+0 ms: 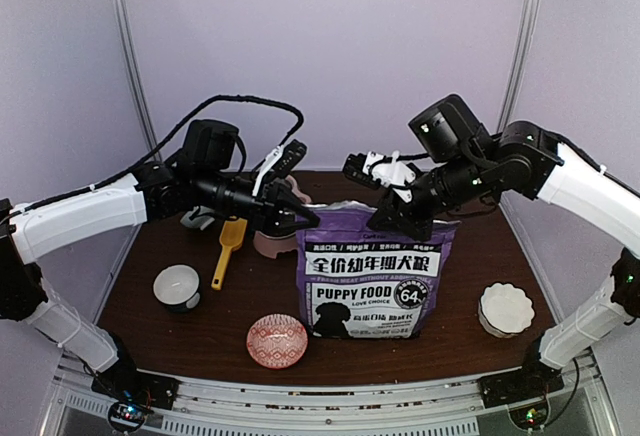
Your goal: Serve the pet food
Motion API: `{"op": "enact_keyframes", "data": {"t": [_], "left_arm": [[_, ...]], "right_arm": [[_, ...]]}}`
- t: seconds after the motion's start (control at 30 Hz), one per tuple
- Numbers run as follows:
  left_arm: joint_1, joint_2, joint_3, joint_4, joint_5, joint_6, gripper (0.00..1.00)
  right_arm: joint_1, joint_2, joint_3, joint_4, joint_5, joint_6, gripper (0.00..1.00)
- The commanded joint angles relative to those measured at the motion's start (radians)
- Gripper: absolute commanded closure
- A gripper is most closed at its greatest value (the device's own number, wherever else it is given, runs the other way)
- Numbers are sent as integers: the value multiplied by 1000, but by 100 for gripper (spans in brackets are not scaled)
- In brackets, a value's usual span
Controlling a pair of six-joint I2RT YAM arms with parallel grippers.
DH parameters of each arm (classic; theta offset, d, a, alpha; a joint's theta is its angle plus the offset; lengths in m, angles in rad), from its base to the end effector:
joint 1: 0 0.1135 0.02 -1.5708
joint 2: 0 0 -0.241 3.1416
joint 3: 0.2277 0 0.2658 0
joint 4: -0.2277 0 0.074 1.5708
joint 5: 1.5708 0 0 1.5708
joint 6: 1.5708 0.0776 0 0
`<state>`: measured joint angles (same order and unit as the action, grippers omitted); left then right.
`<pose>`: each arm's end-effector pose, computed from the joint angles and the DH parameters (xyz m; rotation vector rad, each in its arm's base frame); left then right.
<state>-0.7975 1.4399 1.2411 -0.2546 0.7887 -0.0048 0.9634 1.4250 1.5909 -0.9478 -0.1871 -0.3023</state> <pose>0.2190 -0.3032 0.3037 1.2861 1.6887 -1.2885 0.1805 0.2850 0.3480 -1.4947 1.8794 0.5371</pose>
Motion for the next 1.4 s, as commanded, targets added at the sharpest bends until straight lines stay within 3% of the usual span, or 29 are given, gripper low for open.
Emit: {"op": "enact_keyframes", "data": {"t": [0.0, 0.2, 0.3, 0.4, 0.73, 0.93, 1.03, 1.13, 1.27, 1.37], "left_arm": [[10, -23, -3, 18, 21, 11, 100], [11, -23, -3, 20, 21, 11, 100], [11, -23, -3, 20, 21, 11, 100], [12, -23, -4, 20, 21, 9, 100], [14, -26, -6, 20, 20, 9, 100], [14, -27, -7, 21, 20, 9, 100], [15, -27, -6, 21, 20, 9, 100], [15, -26, -6, 23, 20, 9, 100], [15, -23, -6, 23, 21, 8, 100], [15, -21, -5, 23, 21, 8, 100]], "right_arm": [[-14, -48, -31, -46, 112, 20, 83], [-15, -66, -55, -52, 130, 27, 75], [-15, -64, -55, -55, 128, 28, 82], [-15, -63, -55, -52, 122, 26, 99], [-15, -96, -83, -45, 178, 37, 100], [-19, -125, -117, -49, 217, 56, 77], [-23, -136, -132, -53, 227, 65, 75], [-26, -144, -147, -52, 229, 71, 80], [-28, -144, -154, -50, 224, 72, 100], [-29, -145, -155, -48, 222, 74, 100]]}}
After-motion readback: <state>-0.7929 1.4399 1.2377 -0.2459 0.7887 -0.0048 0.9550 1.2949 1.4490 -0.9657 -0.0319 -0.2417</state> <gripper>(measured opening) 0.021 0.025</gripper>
